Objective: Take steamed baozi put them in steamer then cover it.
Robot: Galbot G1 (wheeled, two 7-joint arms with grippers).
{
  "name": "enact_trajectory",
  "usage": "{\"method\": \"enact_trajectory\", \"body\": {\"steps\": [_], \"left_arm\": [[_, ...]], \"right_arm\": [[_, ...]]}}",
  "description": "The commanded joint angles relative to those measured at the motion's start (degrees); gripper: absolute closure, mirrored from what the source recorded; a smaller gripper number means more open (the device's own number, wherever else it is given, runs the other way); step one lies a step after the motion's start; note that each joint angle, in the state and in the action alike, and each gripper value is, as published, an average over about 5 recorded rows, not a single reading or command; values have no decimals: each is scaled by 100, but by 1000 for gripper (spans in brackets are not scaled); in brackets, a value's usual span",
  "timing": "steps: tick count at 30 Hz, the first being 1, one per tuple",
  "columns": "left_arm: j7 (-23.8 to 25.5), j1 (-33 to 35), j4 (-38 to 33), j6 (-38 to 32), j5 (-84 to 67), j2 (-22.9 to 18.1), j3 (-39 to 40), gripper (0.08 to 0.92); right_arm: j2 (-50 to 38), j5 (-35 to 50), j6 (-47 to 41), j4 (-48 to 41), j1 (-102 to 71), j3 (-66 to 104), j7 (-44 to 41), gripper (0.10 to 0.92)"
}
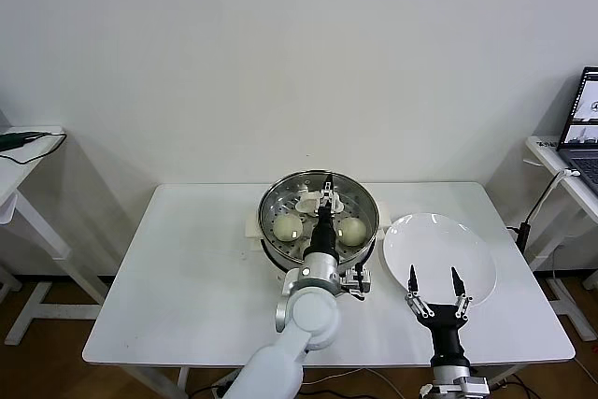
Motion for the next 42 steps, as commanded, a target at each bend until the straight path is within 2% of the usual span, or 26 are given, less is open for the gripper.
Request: {"method": "enact_trajectory", "body": {"steps": [1, 5, 13, 17, 21, 24, 28, 34, 37, 42], "left_arm": [[89, 367, -739, 18, -210, 450, 71, 311], [144, 529, -980, 38, -281, 718, 22, 199], [54, 859, -1443, 5, -556, 1296, -342, 177], [-237, 1218, -2070, -160, -1248, 1696, -805, 177], [-734, 1720, -2766, -616, -2628, 2067, -1676, 177], [-1073, 2199, -3308, -946, -3707, 2199, -2312, 177], [-1359, 2646, -3630, -1488, -5007, 2070, -3128, 177], [-1265, 2930, -3415, -2127, -6863, 1473, -4476, 177], [-1155, 3135, -3204, -2375, -7317, 1305, -4852, 177], [-1062, 3512, -2920, -2768, -7593, 1259, -5052, 177]], "right_arm": [[-6, -3, 9, 9, 3, -3, -3, 203], [-19, 0, 12, 15, 8, 0, -3, 203], [-31, 6, 17, 34, 21, -15, -1, 203], [-45, 20, 12, 68, 22, -13, 2, 203], [-68, 35, -6, 125, 13, -7, 3, 203], [-88, 33, -42, 164, 20, -2, -2, 203], [-106, 49, -219, 282, 43, -1, -24, 203], [-178, 123, -830, 649, 91, -1, -106, 203], [-235, 150, -1030, 821, 114, 2, -135, 203], [-274, 201, -1200, 987, 146, -2, -157, 203]]}}
